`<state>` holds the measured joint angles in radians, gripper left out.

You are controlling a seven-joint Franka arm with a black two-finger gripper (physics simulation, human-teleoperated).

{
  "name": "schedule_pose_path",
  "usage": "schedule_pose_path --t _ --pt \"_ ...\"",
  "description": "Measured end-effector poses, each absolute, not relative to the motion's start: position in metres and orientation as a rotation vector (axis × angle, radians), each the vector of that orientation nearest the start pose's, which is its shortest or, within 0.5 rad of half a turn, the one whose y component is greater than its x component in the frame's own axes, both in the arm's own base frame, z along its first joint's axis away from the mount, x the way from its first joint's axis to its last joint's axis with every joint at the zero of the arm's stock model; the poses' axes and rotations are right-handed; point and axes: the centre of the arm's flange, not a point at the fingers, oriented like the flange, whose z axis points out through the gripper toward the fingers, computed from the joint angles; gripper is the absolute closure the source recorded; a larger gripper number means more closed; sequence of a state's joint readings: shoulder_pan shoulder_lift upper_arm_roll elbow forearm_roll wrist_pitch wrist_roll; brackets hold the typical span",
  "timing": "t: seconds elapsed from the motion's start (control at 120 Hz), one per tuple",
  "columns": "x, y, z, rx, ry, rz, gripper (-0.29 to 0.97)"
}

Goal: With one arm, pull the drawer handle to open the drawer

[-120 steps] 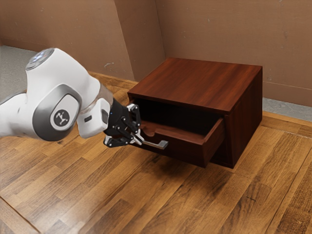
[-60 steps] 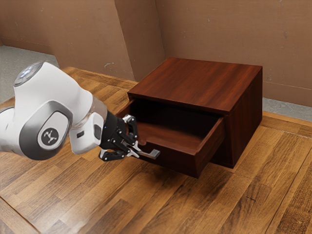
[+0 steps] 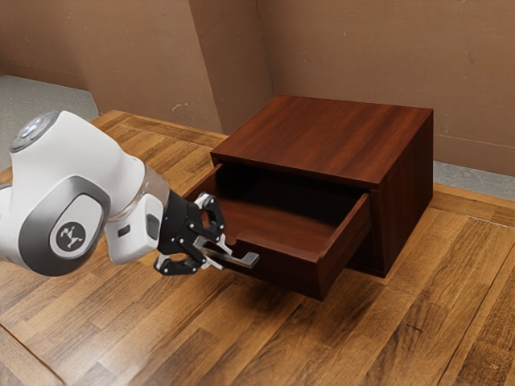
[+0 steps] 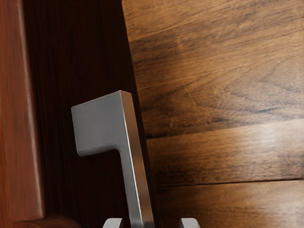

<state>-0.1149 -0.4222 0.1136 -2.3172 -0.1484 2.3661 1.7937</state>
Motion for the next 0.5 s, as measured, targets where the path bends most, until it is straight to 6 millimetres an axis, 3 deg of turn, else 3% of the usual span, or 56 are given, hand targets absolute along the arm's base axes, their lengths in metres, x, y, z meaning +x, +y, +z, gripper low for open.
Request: schedule_pose_path --t 0.15,0.217,0.283,0.35,0.408,0.5 --pt "0.45 0.0 0.577 -1.823 2.125 -0.645 0.54" --pt "0.438 -0.003 0.602 -1.797 2.119 -0.67 0.52" --pt "0.441 0.0 0.637 -1.789 2.111 -0.681 0.5" --pt "0.458 0.007 0.664 -1.821 2.114 -0.655 0.44" --pt "0.488 0.008 0.684 -1.849 2.137 -0.579 0.35" --pt "0.538 0.011 0.7 -1.936 2.157 -0.42 0.23"
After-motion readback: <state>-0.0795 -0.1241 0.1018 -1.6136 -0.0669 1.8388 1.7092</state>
